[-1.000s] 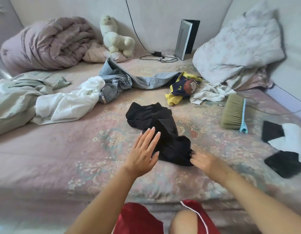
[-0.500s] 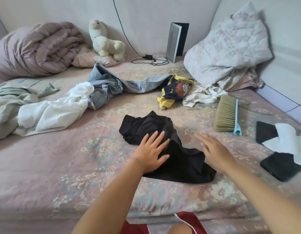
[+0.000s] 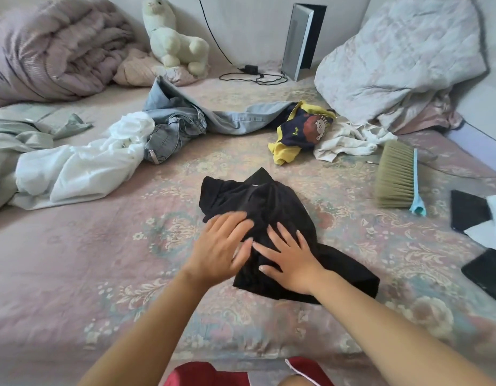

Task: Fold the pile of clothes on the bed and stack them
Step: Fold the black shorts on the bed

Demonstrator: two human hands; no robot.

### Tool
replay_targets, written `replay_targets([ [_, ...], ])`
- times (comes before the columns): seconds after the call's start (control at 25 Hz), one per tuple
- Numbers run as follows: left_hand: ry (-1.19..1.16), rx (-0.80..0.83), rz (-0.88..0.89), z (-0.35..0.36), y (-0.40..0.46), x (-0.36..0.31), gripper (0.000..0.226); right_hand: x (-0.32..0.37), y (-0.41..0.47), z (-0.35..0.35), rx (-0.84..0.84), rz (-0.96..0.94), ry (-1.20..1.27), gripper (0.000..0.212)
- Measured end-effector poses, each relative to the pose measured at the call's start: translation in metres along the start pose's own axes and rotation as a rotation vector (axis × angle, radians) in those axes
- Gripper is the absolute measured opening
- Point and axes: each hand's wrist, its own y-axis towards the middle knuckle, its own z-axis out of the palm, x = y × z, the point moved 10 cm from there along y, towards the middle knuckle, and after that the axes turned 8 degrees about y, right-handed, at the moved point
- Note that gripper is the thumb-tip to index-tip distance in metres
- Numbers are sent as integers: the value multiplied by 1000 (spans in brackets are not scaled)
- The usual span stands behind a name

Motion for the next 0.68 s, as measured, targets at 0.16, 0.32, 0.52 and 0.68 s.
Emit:
replay_targets([
  [0.16, 23, 246, -115, 56, 39, 11, 58, 13, -14, 1, -21, -146, -6, 68],
  [0.32, 49, 418, -201, 126, -12, 29, 57, -2, -30, -25, -22, -226, 204, 46],
  [0.52, 58, 315, -202, 129, -24, 33, 54, -32, -19, -82, -215, -148, 465, 36],
  [0.68, 49, 299, -212, 126, -29, 30, 54, -36, 21, -84, -104, -13, 367, 54],
])
